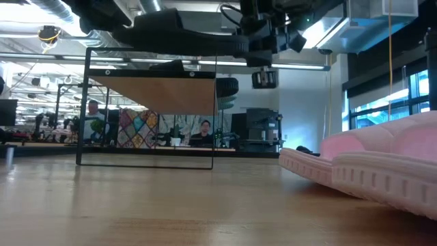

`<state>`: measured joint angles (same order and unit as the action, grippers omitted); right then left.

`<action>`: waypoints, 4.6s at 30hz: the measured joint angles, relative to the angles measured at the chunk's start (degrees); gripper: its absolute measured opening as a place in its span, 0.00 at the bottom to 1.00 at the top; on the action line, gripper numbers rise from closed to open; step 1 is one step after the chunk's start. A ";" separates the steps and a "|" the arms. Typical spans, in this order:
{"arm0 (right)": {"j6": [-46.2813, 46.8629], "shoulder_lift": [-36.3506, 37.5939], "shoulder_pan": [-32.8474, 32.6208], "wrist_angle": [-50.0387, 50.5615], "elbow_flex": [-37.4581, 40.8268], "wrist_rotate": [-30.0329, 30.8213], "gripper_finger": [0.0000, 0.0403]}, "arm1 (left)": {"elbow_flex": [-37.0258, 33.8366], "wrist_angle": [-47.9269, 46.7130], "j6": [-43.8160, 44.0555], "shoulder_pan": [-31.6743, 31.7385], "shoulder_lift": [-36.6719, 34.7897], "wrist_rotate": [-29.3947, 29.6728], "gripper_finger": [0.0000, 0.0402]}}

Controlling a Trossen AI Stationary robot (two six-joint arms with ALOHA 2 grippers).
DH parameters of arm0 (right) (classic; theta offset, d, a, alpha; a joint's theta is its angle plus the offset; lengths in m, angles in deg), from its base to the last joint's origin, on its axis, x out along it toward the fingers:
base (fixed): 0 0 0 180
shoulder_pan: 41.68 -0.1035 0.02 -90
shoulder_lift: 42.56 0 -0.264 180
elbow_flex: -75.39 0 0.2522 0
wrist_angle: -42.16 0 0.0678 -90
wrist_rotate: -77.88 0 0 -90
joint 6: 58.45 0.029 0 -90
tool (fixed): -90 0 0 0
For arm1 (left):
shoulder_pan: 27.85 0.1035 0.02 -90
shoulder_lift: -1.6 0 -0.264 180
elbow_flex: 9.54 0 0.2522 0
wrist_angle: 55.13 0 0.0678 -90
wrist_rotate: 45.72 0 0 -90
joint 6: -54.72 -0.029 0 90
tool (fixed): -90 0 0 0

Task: Pick and place slides into the shelf
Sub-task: Put the black slipper on the shelf

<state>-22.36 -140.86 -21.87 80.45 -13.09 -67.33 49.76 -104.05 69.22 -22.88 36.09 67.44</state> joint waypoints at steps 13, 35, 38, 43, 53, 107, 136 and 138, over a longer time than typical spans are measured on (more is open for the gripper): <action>1.03 -0.88 1.09 -4.25 1.16 -0.86 0.17 | 0.00 0.01 0.11 0.00 0.00 0.13 0.41; 1.06 -4.94 1.52 -4.79 1.16 -2.94 0.17 | 0.00 0.00 -0.11 0.00 -0.01 1.18 0.41; 1.19 -4.94 1.77 -4.66 1.16 -2.94 0.17 | 0.00 0.00 -0.10 0.00 -0.02 1.38 0.41; 1.11 -5.01 1.77 -3.05 1.16 -2.89 0.17 | 0.00 0.00 -0.08 0.00 0.00 1.40 0.41; 0.81 -5.31 1.77 -2.51 1.13 -2.91 0.17 | 0.00 1.84 0.19 0.07 2.21 -7.80 0.41; 1.74 -5.29 1.62 -2.99 1.13 -1.38 0.18 | 6.35 3.42 -0.75 6.40 27.37 -36.84 0.41; 1.00 -5.27 1.40 -2.19 1.16 -0.90 0.18 | 6.52 -1.05 2.93 6.97 31.08 -36.15 0.41; 1.00 -5.26 1.40 -2.29 1.16 -0.90 0.18 | 6.56 -1.35 3.19 6.97 31.08 -36.20 0.41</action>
<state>-21.37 -146.13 -20.47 78.16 -11.93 -68.23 56.32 -105.40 72.41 -15.91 67.18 31.25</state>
